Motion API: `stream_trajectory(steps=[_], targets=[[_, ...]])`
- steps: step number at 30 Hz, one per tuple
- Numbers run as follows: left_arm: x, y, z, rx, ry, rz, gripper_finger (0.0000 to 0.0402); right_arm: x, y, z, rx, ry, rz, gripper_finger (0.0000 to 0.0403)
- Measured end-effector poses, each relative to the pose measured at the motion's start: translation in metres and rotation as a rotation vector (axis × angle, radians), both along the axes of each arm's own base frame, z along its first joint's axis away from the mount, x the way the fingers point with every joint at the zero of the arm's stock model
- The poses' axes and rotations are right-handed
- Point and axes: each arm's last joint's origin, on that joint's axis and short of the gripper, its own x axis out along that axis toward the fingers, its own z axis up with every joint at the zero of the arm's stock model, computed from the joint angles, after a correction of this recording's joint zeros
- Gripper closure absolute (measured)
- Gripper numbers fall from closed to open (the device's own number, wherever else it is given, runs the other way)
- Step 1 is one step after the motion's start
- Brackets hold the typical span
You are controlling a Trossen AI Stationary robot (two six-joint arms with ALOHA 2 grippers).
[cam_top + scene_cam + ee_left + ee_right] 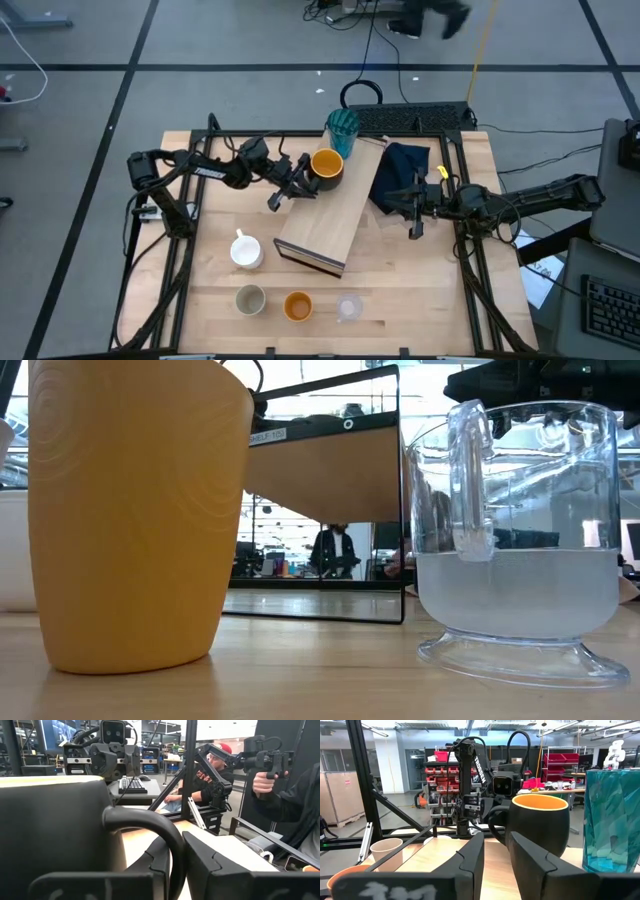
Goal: Stack small to large cups/mugs on shelf
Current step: Put the black mug on the shelf
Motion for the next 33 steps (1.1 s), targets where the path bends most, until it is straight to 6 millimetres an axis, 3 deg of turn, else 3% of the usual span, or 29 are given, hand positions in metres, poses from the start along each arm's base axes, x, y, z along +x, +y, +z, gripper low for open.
stream_trajectory(steps=[23, 33], targets=[[0.0, 0.0, -0.0001, -0.026, 0.019, -0.002, 0.0353, 0.0, 0.0, -0.0006, 0.011, 0.005, 0.001, 0.0319], [-0.0002, -0.0002, -0.0001, -0.029, 0.023, -0.009, 0.0253, 0.0, 0.0, -0.0006, 0.011, 0.005, 0.001, 0.0319]])
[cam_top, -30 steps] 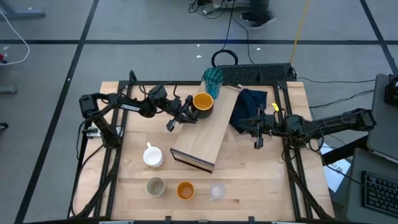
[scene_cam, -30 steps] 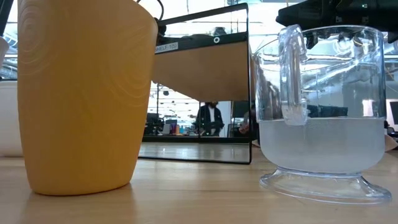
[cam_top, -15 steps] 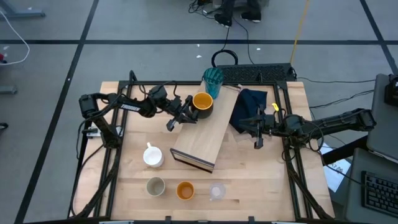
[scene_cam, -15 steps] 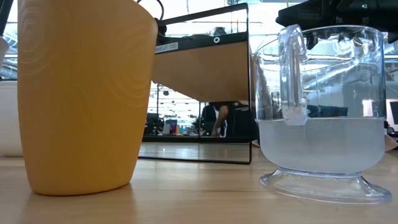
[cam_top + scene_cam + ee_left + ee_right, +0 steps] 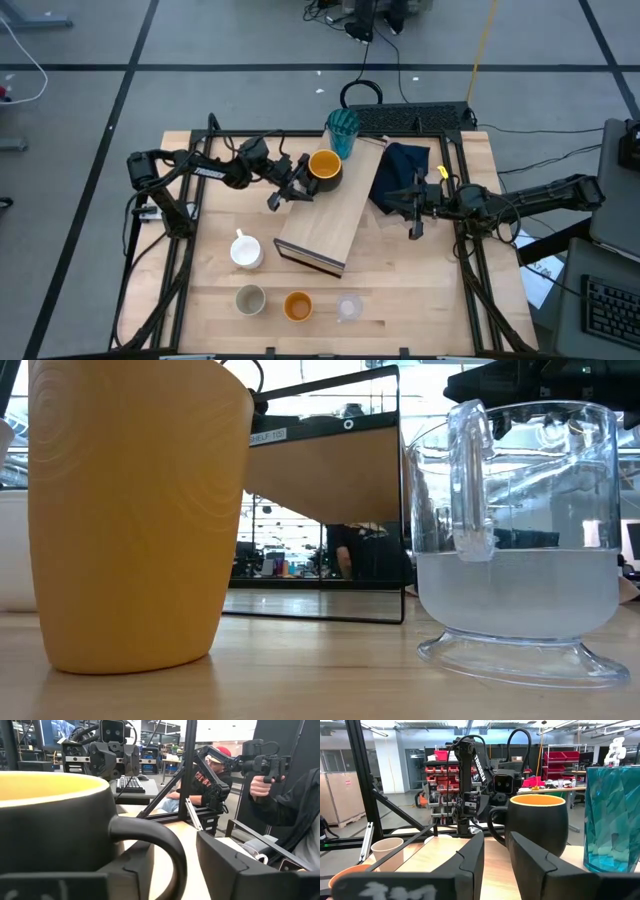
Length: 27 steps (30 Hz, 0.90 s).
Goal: Stack small to large cups/mugs on shelf
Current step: Put the black mug on the shelf, then put the gray cup on the shelf
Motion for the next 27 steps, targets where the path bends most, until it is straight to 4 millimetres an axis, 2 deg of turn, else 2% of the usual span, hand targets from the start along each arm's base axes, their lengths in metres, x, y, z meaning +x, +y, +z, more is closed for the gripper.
stream_trajectory(steps=[5, 20, 27], targets=[[0.0, 0.0, 0.0, -0.002, 0.003, 0.005, 0.0232, 0.0, 0.0, 0.0, 0.0, 0.0, 0.0, 0.0319], [-0.003, 0.007, -0.003, -0.013, 0.028, 0.004, 0.0238, 0.0, 0.001, -0.001, 0.003, 0.007, 0.03, 0.0319], [-0.01, 0.015, -0.003, -0.034, 0.051, -0.074, 0.0238, 0.0, 0.001, -0.001, 0.003, 0.007, 0.031, 0.0319]])
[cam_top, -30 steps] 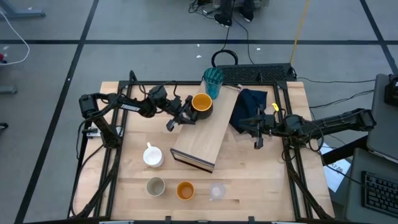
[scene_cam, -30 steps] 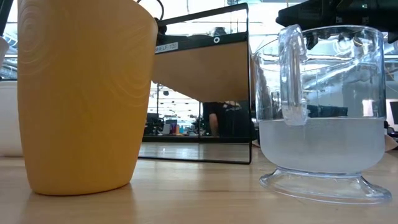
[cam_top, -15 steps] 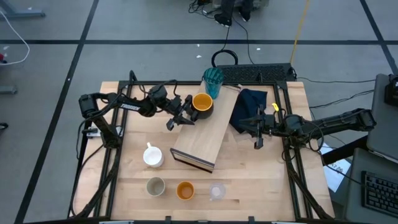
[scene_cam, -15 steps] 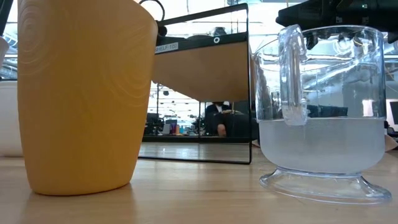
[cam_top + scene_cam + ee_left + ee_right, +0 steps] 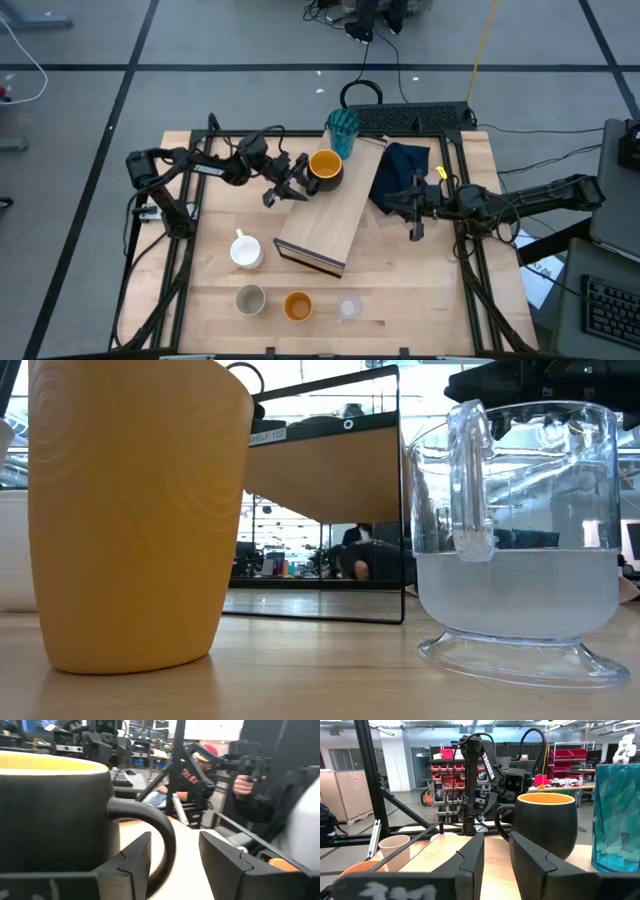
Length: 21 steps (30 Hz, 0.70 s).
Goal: Stack small to large cups/mugs on shelf
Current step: Put the gray cup on the shelf
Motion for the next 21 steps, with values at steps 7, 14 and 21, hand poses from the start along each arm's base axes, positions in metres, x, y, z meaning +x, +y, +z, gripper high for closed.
stream_trajectory(steps=[7, 14, 21], targets=[[-0.009, 0.013, 0.0, -0.027, 0.026, -0.035, 0.0238, 0.0, 0.0, 0.0, -0.003, 0.005, -0.001, 0.0319], [-0.028, 0.02, 0.023, -0.055, 0.039, -0.094, 0.0238, 0.0, 0.0, -0.002, -0.002, 0.018, 0.0, 0.0319], [-0.072, 0.007, 0.074, 0.025, -0.083, -0.033, 0.0238, 0.0, 0.0, -0.002, 0.001, 0.021, 0.0, 0.0319]])
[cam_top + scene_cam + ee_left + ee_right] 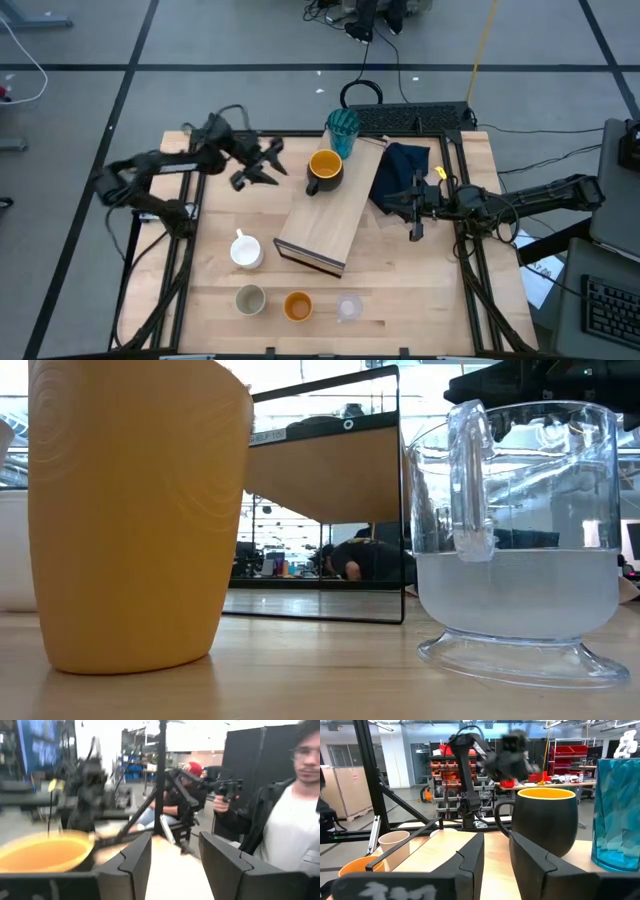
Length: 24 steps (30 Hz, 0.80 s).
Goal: Stack small to large cups/mugs on shelf
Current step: Put the gray cup on the shelf
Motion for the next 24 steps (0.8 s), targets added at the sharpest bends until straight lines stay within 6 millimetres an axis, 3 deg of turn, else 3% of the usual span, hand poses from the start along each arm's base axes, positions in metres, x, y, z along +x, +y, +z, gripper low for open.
stream_trajectory(steps=[6, 12, 17, 24], targets=[[-0.052, -0.041, 0.032, 0.086, -0.158, 0.053, 0.0238, 0.0, 0.001, 0.0, -0.005, -0.001, 0.022, 0.0319], [-0.094, -0.069, 0.014, 0.055, -0.23, 0.244, 0.0238, -0.005, 0.0, 0.005, -0.022, -0.033, 0.02, 0.0319], [-0.107, -0.078, -0.01, 0.019, -0.212, 0.389, 0.0238, -0.008, 0.0, 0.008, -0.021, -0.061, 0.019, 0.0319], [-0.105, -0.084, -0.018, 0.026, -0.169, 0.438, 0.0238, -0.009, 0.0, 0.009, -0.021, -0.064, 0.019, 0.0319]])
